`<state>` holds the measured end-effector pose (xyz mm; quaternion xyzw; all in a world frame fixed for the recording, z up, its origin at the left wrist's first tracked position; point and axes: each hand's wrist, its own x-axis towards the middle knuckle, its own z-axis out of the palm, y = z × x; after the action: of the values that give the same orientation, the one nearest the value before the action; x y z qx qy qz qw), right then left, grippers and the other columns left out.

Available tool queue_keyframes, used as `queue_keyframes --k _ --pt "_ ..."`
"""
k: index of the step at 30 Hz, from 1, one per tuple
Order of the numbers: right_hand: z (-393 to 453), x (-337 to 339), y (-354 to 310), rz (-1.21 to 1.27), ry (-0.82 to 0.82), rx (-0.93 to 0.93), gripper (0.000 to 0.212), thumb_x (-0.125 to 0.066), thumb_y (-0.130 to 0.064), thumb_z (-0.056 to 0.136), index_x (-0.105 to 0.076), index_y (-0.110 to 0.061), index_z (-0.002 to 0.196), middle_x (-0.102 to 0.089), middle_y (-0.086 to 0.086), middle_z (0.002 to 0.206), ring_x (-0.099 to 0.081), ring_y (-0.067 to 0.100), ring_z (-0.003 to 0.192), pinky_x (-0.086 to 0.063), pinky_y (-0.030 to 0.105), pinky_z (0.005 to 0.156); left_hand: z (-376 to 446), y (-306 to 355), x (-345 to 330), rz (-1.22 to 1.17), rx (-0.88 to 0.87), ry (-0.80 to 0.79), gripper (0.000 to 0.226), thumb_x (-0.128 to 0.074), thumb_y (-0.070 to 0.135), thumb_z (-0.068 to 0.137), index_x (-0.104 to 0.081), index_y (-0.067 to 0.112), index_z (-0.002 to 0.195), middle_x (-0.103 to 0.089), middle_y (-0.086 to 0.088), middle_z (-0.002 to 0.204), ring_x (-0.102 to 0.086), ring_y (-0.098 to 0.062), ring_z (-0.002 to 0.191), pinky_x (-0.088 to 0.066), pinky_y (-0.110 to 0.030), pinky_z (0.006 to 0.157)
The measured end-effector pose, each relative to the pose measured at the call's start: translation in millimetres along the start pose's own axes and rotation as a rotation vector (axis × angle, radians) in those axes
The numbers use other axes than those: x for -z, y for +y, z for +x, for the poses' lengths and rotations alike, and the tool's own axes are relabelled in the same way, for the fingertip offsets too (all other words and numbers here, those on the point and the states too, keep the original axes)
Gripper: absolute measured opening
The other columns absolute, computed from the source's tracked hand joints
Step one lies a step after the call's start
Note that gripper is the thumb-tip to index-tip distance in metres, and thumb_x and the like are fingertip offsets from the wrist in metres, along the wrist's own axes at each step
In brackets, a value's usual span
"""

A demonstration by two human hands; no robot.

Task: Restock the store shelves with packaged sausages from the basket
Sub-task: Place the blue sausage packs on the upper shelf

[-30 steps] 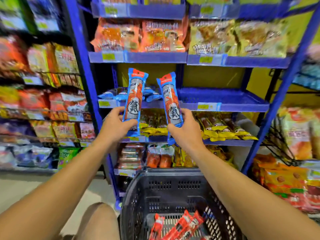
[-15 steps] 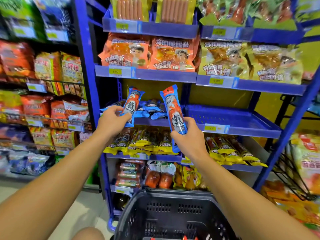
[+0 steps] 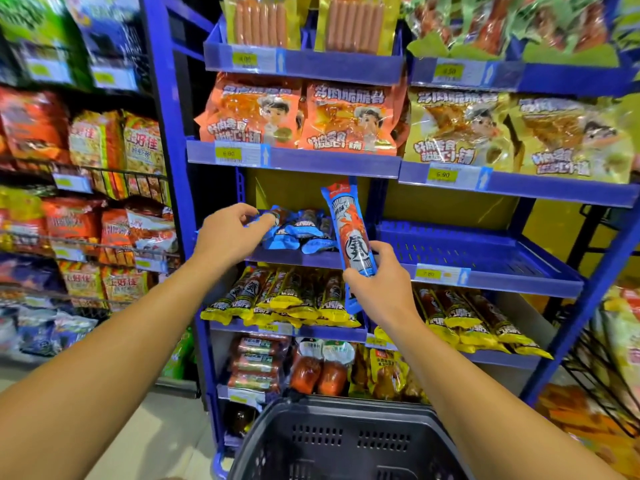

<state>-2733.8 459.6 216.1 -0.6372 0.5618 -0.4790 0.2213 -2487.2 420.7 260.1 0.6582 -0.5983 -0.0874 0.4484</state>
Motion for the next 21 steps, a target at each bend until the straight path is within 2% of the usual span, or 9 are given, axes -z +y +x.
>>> queue_keyframes --k 2,5,7,10,15,21 --pt "0.5 -1.5 2.0 0.022 -0.008 -0.012 0.055 -0.068 -0.033 0.082 -0.039 -0.033 0.129 -0.053 -0.024 0.093 -0.065 0.004 0.075 -0.059 0.032 0.063 -2.4 -9.4 6.5 0.217 -0.193 0.055 0.055 -0.053 0.065 0.081 -0.065 0.029 0.121 -0.066 0.002 0.115 -0.063 -0.023 0.106 -0.053 -0.040 0.084" --pt "1.6 -2.4 1.7 0.055 -0.017 -0.018 0.050 -0.068 -0.032 0.083 -0.039 -0.037 0.123 -0.052 -0.024 0.093 -0.065 0.004 0.075 -0.055 0.022 0.054 -0.4 -20.4 11.0 0.329 -0.366 -0.017 0.046 -0.054 0.051 0.091 -0.061 0.027 0.130 -0.063 0.001 0.131 -0.057 -0.026 0.116 -0.049 -0.043 0.092" --pt "3.0 -0.9 0.2 0.107 -0.012 -0.024 0.046 -0.068 -0.031 0.084 -0.040 -0.038 0.119 -0.054 -0.023 0.095 -0.066 0.006 0.075 -0.050 0.016 0.047 2.6 -22.1 7.9 0.379 -0.362 -0.058 0.044 -0.052 0.045 0.096 -0.056 0.029 0.136 -0.062 0.000 0.133 -0.052 -0.031 0.120 -0.049 -0.046 0.091" --pt "4.2 2.4 -2.4 0.161 -0.005 -0.032 0.045 -0.067 -0.030 0.085 -0.040 -0.037 0.119 -0.054 -0.022 0.096 -0.066 0.003 0.072 -0.046 0.012 0.044 9.8 -18.5 0.3 0.391 -0.318 -0.048 0.043 -0.048 0.041 0.099 -0.053 0.027 0.139 -0.064 -0.006 0.130 -0.051 -0.034 0.119 -0.048 -0.043 0.085" --pt "3.0 5.0 -2.0 0.168 -0.015 -0.036 0.044 -0.068 -0.029 0.085 -0.039 -0.037 0.117 -0.054 -0.023 0.094 -0.063 -0.007 0.070 -0.045 0.011 0.043 24.7 -10.6 -11.2 0.394 -0.289 -0.097 0.041 -0.047 0.036 0.100 -0.054 0.022 0.138 -0.064 -0.011 0.130 -0.054 -0.035 0.119 -0.046 -0.043 0.090" --pt "1.0 6.8 1.6 0.192 -0.018 -0.054 0.045 -0.068 -0.028 0.085 -0.038 -0.036 0.117 -0.055 -0.020 0.094 -0.062 -0.010 0.071 -0.047 0.012 0.043 31.1 -8.1 -18.2 0.422 -0.247 -0.153 0.043 -0.046 0.036 0.100 -0.051 0.023 0.141 -0.059 -0.010 0.137 -0.051 -0.034 0.125 -0.045 -0.044 0.096"
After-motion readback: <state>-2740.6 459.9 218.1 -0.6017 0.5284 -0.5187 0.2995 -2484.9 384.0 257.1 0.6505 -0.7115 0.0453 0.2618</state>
